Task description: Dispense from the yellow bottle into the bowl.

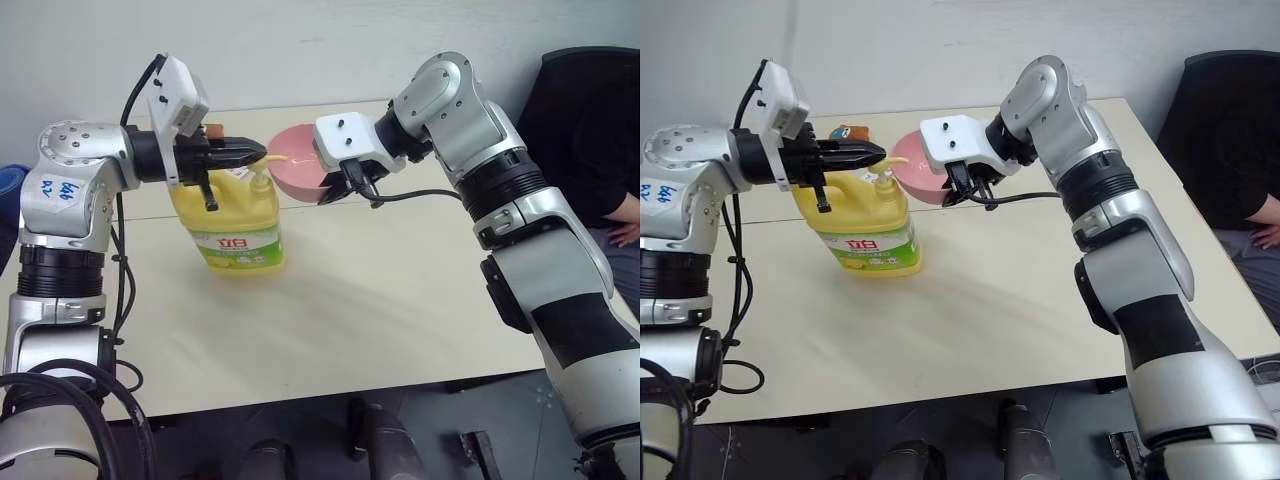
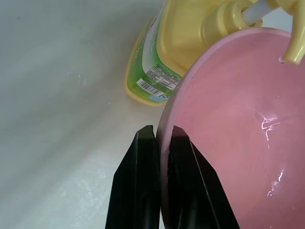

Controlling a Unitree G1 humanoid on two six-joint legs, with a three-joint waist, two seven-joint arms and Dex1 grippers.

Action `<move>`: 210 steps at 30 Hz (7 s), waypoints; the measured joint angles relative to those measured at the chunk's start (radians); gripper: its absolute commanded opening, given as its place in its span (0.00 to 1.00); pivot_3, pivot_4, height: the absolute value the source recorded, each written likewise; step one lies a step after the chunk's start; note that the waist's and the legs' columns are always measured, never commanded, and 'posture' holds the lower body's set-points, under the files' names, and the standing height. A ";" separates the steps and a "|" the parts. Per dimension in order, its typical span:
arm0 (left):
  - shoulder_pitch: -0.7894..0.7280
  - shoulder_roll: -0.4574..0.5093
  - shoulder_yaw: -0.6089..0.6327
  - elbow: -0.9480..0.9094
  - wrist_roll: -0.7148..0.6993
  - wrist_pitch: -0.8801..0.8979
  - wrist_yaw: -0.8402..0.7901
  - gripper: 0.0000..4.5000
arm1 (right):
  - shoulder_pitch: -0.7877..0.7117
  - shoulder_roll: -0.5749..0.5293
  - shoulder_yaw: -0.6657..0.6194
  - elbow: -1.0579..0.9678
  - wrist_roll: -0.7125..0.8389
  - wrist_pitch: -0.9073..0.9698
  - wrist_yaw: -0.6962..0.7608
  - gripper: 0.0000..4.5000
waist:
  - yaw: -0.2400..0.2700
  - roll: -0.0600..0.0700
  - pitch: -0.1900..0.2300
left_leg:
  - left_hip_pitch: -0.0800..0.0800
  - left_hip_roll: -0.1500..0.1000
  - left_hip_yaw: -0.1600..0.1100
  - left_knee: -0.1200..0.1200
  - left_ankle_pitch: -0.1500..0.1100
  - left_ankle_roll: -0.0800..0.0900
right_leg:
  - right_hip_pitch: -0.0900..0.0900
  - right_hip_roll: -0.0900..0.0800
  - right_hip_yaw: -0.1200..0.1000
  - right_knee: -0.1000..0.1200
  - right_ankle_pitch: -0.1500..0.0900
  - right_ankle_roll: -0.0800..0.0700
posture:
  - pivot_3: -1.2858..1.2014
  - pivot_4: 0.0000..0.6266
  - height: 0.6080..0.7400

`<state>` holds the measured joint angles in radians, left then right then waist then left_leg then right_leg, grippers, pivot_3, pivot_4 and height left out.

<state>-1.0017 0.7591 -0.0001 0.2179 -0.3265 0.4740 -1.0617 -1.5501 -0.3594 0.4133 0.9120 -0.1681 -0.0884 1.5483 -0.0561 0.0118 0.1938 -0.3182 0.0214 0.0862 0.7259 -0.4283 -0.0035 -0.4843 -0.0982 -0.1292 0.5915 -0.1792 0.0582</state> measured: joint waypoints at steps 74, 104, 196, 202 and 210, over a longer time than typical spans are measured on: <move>-0.066 -0.031 0.102 -0.080 -0.097 0.206 0.030 0.01 | 0.000 0.000 0.000 0.001 -0.004 -0.044 0.007 0.00 | -0.005 0.000 -0.001 | -0.001 0.000 0.002 -0.001 0.000 0.000 | -0.003 0.000 0.001 0.001 0.000 -0.001 | 0.52 0.24 1.00; 0.019 0.002 -0.038 -0.067 0.109 -0.050 0.073 0.01 | 0.004 -0.031 0.058 -0.028 0.040 -0.060 0.011 0.00 | 0.000 0.000 -0.001 | 0.003 0.000 0.001 0.000 0.000 0.000 | 0.001 0.000 0.001 0.002 0.000 -0.001 | 0.52 0.24 1.00; 1.300 0.208 1.159 -0.895 -0.464 0.587 -0.116 1.00 | 0.836 -0.448 -0.132 -0.649 0.211 0.170 -0.162 0.99 | 0.016 -0.002 -0.001 | 0.004 0.010 0.004 -0.005 -0.003 -0.007 | 0.001 0.009 0.008 0.000 -0.006 -0.012 | 0.52 0.24 1.00; 1.350 0.291 1.180 -0.808 -0.466 0.542 -0.191 1.00 | 0.701 -0.695 -0.257 -0.574 0.455 0.417 -0.001 0.99 | 0.028 -0.002 -0.001 | 0.006 0.010 0.006 -0.006 -0.004 -0.005 | 0.000 0.011 0.004 -0.003 -0.006 -0.013 | 0.52 0.24 1.00; 1.365 0.390 1.148 -0.632 -0.401 0.450 -0.277 1.00 | 0.683 -0.835 -0.191 -0.419 0.606 0.462 0.002 0.99 | 0.018 -0.003 -0.001 | 0.015 0.012 0.010 -0.012 -0.006 -0.007 | 0.001 0.016 0.013 -0.004 -0.007 -0.014 | 0.52 0.24 1.00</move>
<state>0.3635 1.1495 1.1474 -0.4137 -0.7279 0.9240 -1.3391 -0.8668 -1.1946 0.2226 0.4931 0.4377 0.3735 1.5499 -0.0381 0.0087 0.1931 -0.3033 0.0330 0.0966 0.7143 -0.4341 -0.0109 -0.4830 -0.0818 -0.1164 0.5876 -0.1862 0.0439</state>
